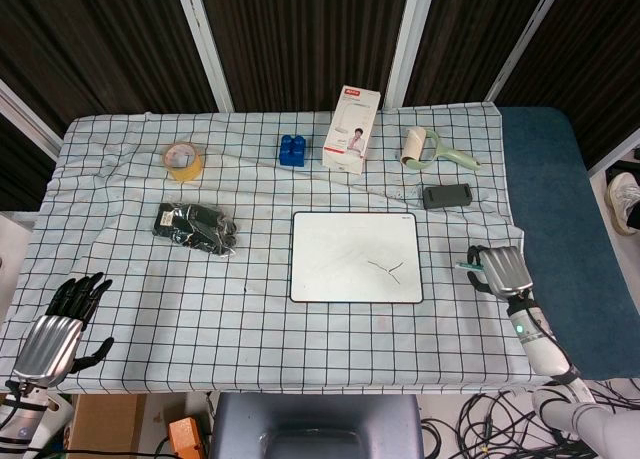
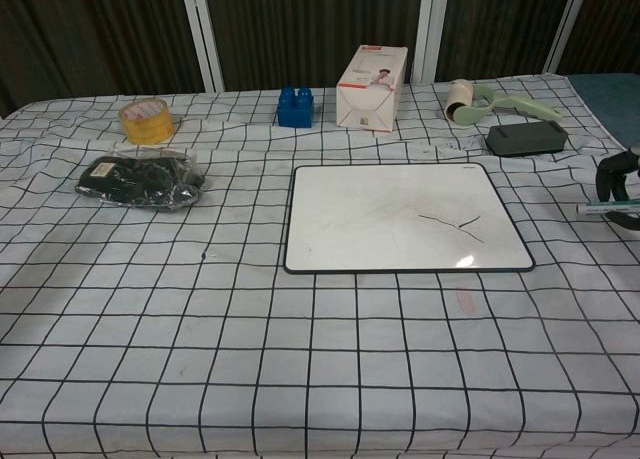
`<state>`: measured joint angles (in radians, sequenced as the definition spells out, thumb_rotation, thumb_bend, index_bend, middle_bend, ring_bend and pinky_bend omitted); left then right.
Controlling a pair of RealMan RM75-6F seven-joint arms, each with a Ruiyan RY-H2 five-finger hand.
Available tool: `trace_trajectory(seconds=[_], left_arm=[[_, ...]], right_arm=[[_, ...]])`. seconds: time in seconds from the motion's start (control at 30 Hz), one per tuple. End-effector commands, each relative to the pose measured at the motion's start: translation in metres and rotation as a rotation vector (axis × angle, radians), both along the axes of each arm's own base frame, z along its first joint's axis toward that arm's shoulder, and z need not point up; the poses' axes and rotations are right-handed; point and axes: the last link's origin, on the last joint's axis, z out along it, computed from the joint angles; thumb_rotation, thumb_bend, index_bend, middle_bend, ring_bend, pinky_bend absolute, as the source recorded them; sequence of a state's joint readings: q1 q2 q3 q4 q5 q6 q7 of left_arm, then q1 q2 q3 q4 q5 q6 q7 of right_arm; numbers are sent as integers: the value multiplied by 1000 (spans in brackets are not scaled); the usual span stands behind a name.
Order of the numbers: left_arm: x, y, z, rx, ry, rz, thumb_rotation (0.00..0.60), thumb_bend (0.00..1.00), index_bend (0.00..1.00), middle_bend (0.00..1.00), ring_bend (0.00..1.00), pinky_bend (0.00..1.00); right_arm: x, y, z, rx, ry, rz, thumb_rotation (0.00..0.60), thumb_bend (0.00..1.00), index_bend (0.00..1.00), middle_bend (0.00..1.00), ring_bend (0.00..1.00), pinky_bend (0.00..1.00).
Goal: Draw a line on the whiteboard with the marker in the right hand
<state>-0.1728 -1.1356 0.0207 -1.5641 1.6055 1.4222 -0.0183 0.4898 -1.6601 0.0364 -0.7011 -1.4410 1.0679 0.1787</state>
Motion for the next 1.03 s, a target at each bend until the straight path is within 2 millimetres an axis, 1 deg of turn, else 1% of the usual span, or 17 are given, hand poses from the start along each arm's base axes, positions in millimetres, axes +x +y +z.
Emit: trace_trajectory(seconds=[0.03,0.1,0.17,0.23,0.37,0.43,0.5,0.53,0.57,0.63,0.67,0.7,0.8,0.87,0.9,1.03], left_arm=[[0,0,0,-2,-1,0,600,315,0,0,0,6],[0,1,0,-3,-3,2,600,315,0,0,0,6],[0,1,0,-3,-4,4,600,315,0,0,0,6],[0,0,0,-1,-5,4,600,315,0,0,0,6],[0,-1,1,4,-5,2,600,315,0,0,0,7],[0,-1,2,8,-4,3,600,315,0,0,0,6],[-1,-1,2,12,-1,4,600,315,0,0,0,6],[-1,-1,2,13,0,4,600,315,0,0,0,7],[-1,-2,2,13,2,5,600,315,0,0,0,7],[-2,-2,1,9,11,14,600,315,0,0,0,10],[-2,-2,1,7,16,20,600,317,0,0,0,10],[-2,-2,0,6,23,27,600,319,0,0,0,10],[-2,-3,-2,0,30,31,600,325,0,0,0,10],[0,-4,-3,-1,32,21,600,324,0,0,0,10],[1,-4,-3,1,31,14,600,325,0,0,0,12],[2,-7,-5,5,37,3,600,324,0,0,0,18]], right_arm=[[-2,0,-1,15,4,-9,600,456,465,461,418,545],[-5,1,0,19,5,-19,600,448,417,435,397,509],[-7,2,2,25,5,-34,600,435,352,402,372,417],[-9,5,4,29,-1,-46,600,417,299,375,355,351],[-2,16,16,-3,-93,-21,600,400,255,356,345,339],[8,28,28,-40,-145,33,600,392,208,332,318,314],[20,46,45,-84,-179,94,600,377,139,280,259,256],[24,56,52,-97,-179,106,600,368,85,218,194,200],[27,68,61,-109,-163,104,600,365,61,175,149,167],[31,103,84,-162,-80,48,600,364,12,50,32,64],[34,118,94,-208,-42,22,600,363,4,16,6,26],[37,136,105,-280,-3,-11,600,363,0,4,0,10],[40,170,116,-418,0,-54,600,361,0,0,0,0],[42,179,119,-421,12,-27,600,357,0,0,0,0],[45,180,121,-428,-13,-1,600,357,0,0,0,0],[43,177,121,-422,-25,-14,600,356,0,0,0,0]])
